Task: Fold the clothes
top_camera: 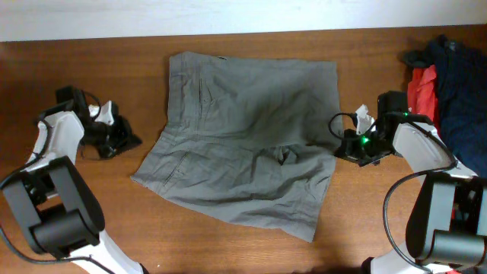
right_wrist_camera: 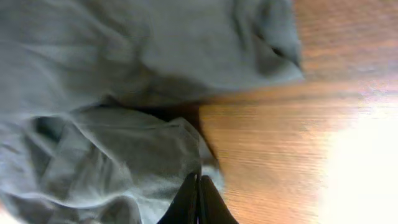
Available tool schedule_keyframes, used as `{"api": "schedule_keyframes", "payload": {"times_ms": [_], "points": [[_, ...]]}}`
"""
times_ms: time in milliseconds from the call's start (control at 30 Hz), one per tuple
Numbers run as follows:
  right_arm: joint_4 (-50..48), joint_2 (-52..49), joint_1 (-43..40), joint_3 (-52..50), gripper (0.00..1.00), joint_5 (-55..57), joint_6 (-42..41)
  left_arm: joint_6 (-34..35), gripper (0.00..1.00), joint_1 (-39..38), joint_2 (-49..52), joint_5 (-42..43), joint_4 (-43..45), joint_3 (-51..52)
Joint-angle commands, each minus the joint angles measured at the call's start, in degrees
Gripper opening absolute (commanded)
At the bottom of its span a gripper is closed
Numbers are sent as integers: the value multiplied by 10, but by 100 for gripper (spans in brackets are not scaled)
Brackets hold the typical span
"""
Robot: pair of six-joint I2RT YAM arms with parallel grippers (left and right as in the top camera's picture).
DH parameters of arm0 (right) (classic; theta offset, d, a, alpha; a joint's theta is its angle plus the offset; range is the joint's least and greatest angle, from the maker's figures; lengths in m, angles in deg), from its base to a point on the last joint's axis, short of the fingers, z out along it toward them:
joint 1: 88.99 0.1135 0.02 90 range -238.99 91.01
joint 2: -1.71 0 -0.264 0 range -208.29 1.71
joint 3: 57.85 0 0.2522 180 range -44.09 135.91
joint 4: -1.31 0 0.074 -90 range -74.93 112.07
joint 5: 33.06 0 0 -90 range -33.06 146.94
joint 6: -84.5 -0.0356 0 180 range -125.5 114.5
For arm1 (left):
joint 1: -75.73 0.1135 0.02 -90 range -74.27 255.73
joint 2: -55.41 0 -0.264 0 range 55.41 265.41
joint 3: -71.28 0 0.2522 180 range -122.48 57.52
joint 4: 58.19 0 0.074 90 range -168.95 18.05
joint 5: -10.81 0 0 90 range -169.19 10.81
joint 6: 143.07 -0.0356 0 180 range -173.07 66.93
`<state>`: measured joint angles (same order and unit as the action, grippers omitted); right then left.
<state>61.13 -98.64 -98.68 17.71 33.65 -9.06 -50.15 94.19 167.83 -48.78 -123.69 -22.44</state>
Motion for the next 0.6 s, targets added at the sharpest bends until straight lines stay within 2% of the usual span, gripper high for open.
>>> {"api": "schedule_keyframes", "payload": {"times_ms": [0,133,233,267,300,333,367,433,567], "points": [[21,1,2,1,4,107,-40,-116,14,-28,-25,92,17,2],[47,1,2,1,4,150,-84,-165,24,-71,-25,89,46,2],[36,1,2,1,7,150,-95,-176,24,-110,-25,23,63,2],[31,1,2,1,15,150,-95,-176,25,-122,-24,-2,66,2],[28,1,2,1,30,149,-95,-176,28,-136,-23,-27,67,2],[27,2,2,1,40,147,-94,-176,29,-149,-23,-48,68,2],[28,2,2,1,43,145,-94,-176,30,-160,-22,-69,68,2],[37,2,2,1,45,125,-81,-176,30,-179,-19,-101,68,2],[80,2,3,1,51,82,-44,-176,31,-196,-10,-108,77,2]]}}
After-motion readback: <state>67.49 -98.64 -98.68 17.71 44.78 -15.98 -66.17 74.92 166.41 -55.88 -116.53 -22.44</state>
